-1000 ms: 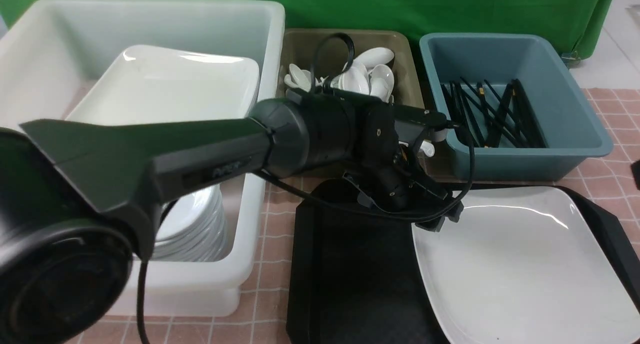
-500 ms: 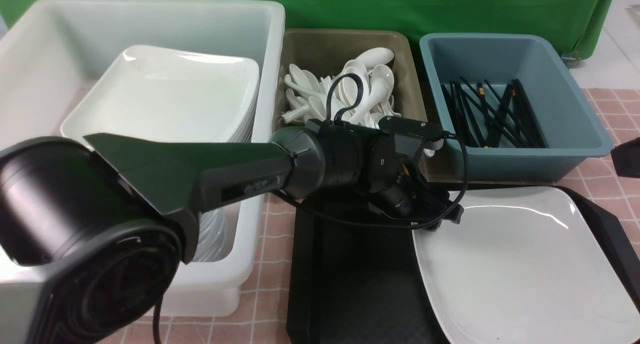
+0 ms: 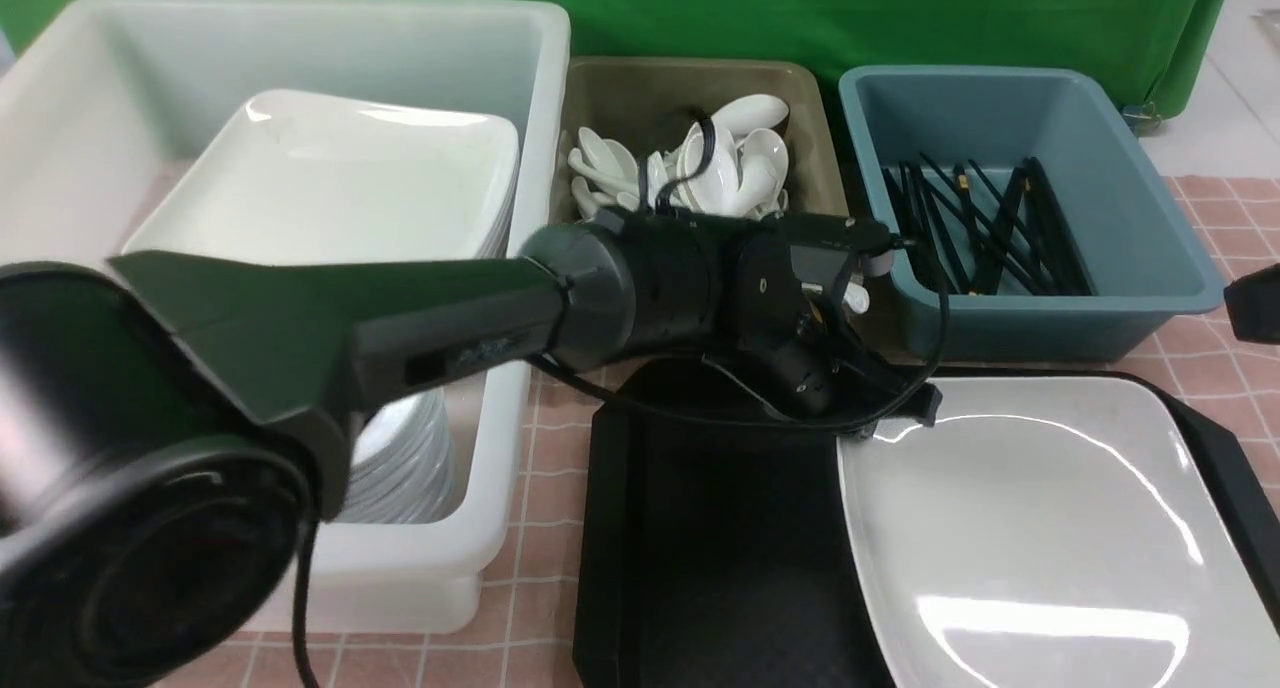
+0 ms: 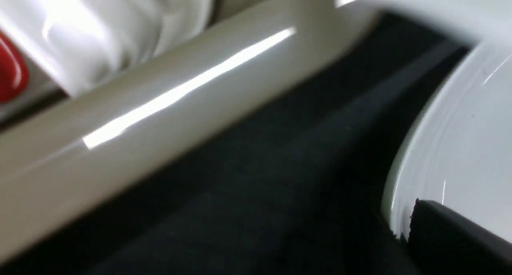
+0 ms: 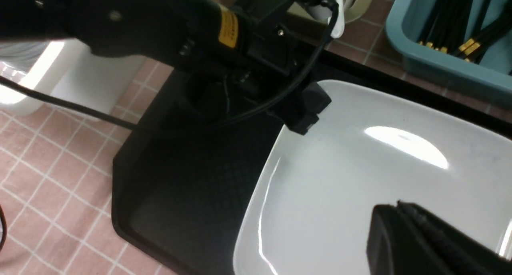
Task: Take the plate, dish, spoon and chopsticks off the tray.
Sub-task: Use the left arm to grab a plate from the dinner plate, then use the left arm to put the plate into the large storage box on the left
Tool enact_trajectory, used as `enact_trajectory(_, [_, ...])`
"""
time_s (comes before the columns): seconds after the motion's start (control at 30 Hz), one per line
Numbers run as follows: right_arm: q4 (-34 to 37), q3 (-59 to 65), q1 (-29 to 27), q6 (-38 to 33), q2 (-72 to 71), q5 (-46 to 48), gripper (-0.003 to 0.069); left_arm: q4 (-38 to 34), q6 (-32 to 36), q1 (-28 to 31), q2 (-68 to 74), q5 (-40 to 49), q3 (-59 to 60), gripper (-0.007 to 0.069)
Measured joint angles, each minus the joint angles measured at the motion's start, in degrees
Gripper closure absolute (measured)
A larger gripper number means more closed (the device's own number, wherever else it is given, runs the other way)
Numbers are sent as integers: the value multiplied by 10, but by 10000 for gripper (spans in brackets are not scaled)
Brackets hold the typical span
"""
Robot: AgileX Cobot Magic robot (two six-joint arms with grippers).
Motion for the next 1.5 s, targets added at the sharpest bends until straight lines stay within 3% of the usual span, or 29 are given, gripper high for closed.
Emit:
enact_trajectory(0.2, [1, -39, 0, 2, -14, 15, 622, 28, 40, -1, -87, 57, 0, 592])
enact_trajectory(0.5, [15, -57, 0, 2, -30, 19, 622, 84, 73, -1, -187, 100, 0, 609])
enact_trajectory(0.67, [73, -58, 0, -12, -30, 20, 622, 108, 76, 7, -251, 115, 3, 606])
enact_trajectory(0.97, [182, -58, 0, -61, -30, 17, 629, 84, 77, 65, -332, 119, 5, 606])
enact_trajectory(1.13, [212, -64, 22, -86, -24, 3, 629, 75, 77, 137, -368, 132, -12, 606])
enact_trajectory(1.23, [214, -86, 67, -91, -2, -1, 629, 45, 77, 213, -388, 134, -32, 606])
enact_trajectory(1.5, [149, -215, 226, -50, 119, -10, 629, -81, 106, 477, -398, 131, -41, 606])
